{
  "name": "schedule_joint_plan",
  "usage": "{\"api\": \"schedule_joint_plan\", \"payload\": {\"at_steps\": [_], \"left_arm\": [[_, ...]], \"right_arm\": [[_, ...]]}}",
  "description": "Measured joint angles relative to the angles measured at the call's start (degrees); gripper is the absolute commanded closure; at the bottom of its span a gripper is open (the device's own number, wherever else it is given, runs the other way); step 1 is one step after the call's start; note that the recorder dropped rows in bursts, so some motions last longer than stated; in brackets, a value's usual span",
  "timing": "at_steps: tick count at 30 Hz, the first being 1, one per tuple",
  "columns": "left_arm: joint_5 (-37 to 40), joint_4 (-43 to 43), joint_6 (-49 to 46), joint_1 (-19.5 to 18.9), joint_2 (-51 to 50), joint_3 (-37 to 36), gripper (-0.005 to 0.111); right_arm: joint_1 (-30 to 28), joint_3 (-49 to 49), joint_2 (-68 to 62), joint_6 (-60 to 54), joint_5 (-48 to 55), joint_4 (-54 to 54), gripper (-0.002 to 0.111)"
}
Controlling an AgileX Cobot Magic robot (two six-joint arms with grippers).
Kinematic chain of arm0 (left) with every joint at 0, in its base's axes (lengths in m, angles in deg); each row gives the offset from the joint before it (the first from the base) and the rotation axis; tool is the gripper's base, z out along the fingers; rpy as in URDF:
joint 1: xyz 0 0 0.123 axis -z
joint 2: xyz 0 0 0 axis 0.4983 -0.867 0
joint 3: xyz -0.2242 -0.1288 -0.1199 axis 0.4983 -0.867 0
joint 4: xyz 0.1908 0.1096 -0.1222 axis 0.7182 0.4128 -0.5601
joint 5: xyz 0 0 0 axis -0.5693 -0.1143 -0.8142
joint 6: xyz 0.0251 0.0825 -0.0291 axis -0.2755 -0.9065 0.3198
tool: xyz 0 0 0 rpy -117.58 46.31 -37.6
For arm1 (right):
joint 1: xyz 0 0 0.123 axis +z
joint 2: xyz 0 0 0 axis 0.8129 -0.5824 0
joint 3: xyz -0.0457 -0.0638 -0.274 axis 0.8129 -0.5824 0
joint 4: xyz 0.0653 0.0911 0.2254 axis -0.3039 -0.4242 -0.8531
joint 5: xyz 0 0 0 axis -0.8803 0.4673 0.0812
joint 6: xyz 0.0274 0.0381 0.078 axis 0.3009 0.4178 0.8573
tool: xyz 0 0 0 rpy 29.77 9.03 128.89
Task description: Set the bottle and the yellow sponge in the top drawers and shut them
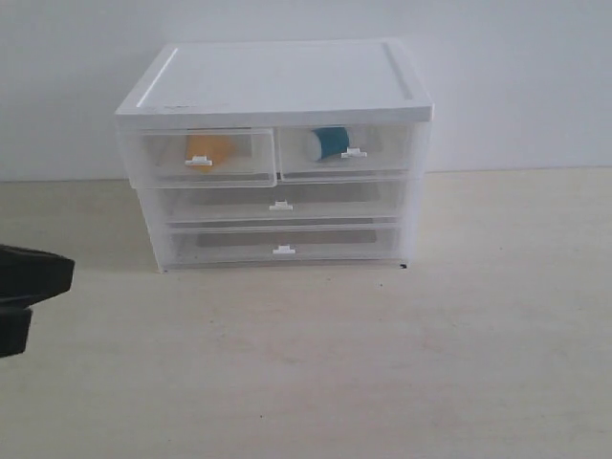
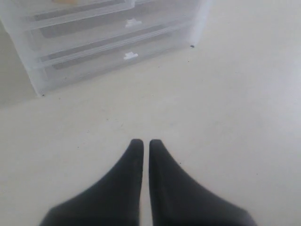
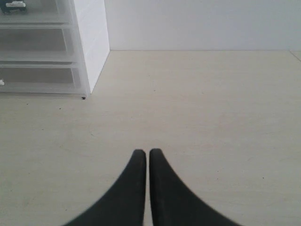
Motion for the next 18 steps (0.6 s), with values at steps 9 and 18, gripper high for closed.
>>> {"api": "schedule_joint_plan", "payload": {"at_steps": [9,18], "left_arm": [[2.0,0.8,-0.4,0.0,11.1,-2.0,0.103],[-1.9,1.6,-0.9,0.0,12.7,-3.6,0.103]], "right_arm": [[0.0,0.0,0.0,0.0,0.0,0.0,0.108],[0.0,0.0,0.0,0.0,0.0,0.0,0.108]]}}
